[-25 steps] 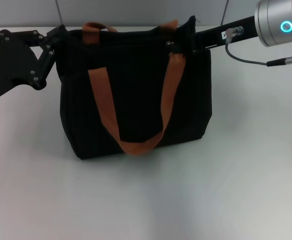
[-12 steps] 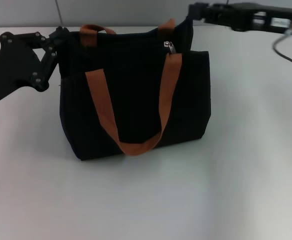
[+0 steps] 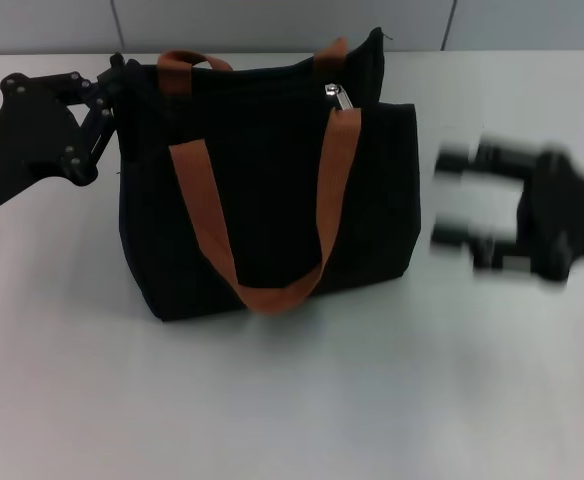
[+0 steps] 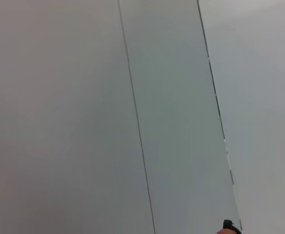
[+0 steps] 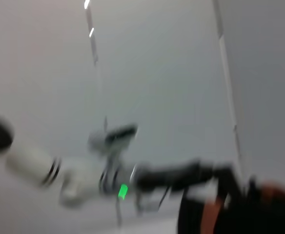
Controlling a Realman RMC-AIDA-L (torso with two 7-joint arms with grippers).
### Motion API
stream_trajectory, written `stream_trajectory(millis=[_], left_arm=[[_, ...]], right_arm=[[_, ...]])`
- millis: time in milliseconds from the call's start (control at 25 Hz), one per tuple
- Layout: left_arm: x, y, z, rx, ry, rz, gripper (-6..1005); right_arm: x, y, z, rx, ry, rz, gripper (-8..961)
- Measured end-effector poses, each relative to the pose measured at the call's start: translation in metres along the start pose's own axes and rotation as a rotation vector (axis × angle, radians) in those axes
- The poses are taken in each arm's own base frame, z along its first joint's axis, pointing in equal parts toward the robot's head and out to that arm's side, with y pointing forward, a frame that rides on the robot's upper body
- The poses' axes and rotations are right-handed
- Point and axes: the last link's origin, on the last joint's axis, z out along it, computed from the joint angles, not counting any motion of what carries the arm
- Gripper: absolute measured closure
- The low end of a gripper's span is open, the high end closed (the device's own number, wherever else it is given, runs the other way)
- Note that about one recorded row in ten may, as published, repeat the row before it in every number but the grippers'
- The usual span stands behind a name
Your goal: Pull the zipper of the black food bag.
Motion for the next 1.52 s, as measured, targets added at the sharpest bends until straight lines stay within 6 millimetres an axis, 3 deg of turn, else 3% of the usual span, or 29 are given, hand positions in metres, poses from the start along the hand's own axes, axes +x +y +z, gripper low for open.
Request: stream_trajectory(millis=[280,560,800,960,1080,1200,1360,1400,1520], left_arm=[[-0.001,-0.002,-0.002,-0.003,-0.017,-0.061,941],[-0.005,-0.005,-0.007,0.009,-0.065,-0.164,941],[0.002,-0.021,-0.028,-0.060,-0.216,-0.302,940],[0.021,-0.027,-0.051,-0.115,-0.228,-0.354,804],[0.026,-0.026,-0.055,-0.133,-0.210,-0.359,702],[0.035,-0.014,-0.059,-0.212,-0.149,-0.349,526],[0.021,0.024,-0.041,-0.309,-0.068,-0.220,362],[0.021,0.024,-0.041,-0.309,-0.068,-0.220,327],[0.008,0.059,-0.030,-0.396,-0.027,-0.148,251]], right_arm=[[0.066,0.031,0.003,-0.042,0.238,-0.038,223],[0.071,0.034,0.005,-0.041,0.233,-0.026,223],[0.070,0.031,0.011,-0.050,0.232,-0.027,223],[0.071,0.029,0.013,-0.044,0.236,-0.026,223],[0.071,0.028,0.015,-0.042,0.238,-0.027,223],[0.072,0.027,0.018,-0.045,0.238,-0.025,223],[0.074,0.025,0.022,-0.041,0.240,-0.029,223],[0.074,0.024,0.023,-0.041,0.241,-0.030,223],[0.074,0.024,0.025,-0.045,0.244,-0.033,223]])
